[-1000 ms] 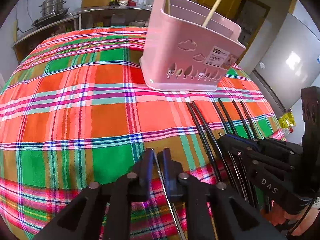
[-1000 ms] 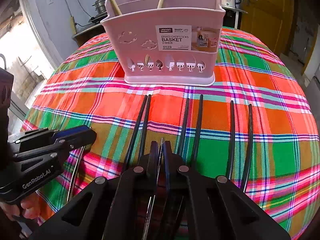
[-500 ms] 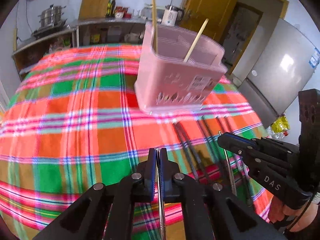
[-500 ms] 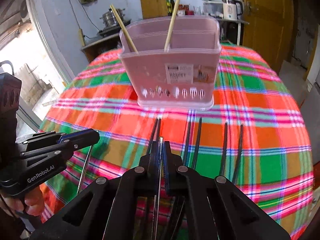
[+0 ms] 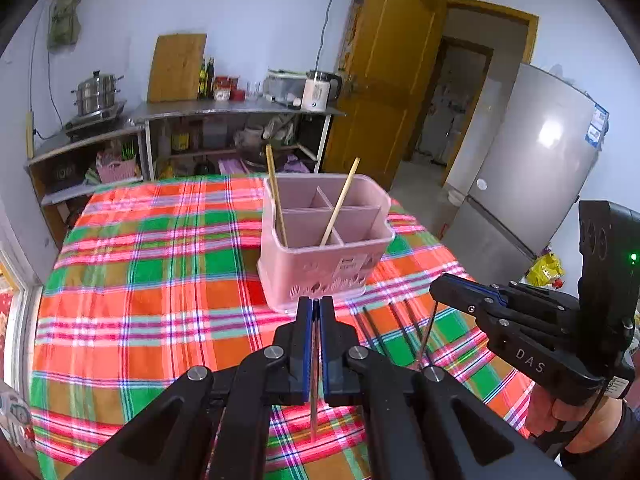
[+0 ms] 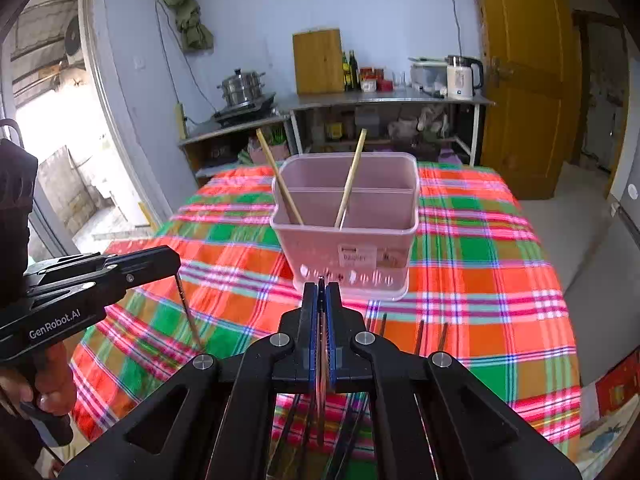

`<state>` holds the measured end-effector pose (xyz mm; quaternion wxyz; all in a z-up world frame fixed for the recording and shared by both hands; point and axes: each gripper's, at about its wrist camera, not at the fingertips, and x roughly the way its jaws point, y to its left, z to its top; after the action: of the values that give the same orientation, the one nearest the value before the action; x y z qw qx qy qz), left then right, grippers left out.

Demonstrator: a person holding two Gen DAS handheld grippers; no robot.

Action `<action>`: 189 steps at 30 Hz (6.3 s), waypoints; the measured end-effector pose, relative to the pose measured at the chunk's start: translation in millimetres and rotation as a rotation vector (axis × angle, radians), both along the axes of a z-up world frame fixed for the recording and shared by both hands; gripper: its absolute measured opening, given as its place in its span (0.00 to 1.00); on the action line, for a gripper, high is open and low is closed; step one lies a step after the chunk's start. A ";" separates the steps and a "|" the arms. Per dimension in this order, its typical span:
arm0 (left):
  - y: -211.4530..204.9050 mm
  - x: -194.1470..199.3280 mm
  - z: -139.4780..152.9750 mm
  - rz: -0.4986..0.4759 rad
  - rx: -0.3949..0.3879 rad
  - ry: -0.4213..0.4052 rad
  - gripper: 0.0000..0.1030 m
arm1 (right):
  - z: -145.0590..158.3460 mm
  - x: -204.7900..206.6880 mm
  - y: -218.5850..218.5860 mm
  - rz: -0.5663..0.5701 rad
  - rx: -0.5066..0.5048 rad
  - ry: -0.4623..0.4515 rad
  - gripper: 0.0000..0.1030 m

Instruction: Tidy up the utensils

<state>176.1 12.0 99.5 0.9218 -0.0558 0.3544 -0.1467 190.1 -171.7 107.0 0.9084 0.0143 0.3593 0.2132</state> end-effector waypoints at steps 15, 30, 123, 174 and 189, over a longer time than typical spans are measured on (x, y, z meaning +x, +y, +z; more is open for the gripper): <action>-4.4 -7.5 2.6 -0.013 0.022 0.013 0.03 | 10.0 -16.7 -10.1 0.005 -0.006 -0.025 0.03; -3.5 15.9 49.8 -0.030 0.004 -0.024 0.03 | 49.1 1.9 -17.2 -0.010 0.038 -0.114 0.03; -7.2 -68.8 -63.7 0.014 -0.072 0.065 0.07 | -35.1 -72.9 -69.3 -0.064 0.101 0.019 0.07; -44.3 18.4 -158.9 0.086 0.030 0.280 0.14 | -97.3 -6.3 -71.2 -0.098 0.051 0.163 0.12; -4.7 34.1 -155.0 0.103 0.009 0.304 0.14 | -120.7 41.9 -57.5 -0.102 -0.022 0.214 0.12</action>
<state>210.2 7.3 -55.5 0.8640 -0.0916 0.4873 -0.0874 232.0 -229.2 -13.7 0.8747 0.0451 0.4553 0.1598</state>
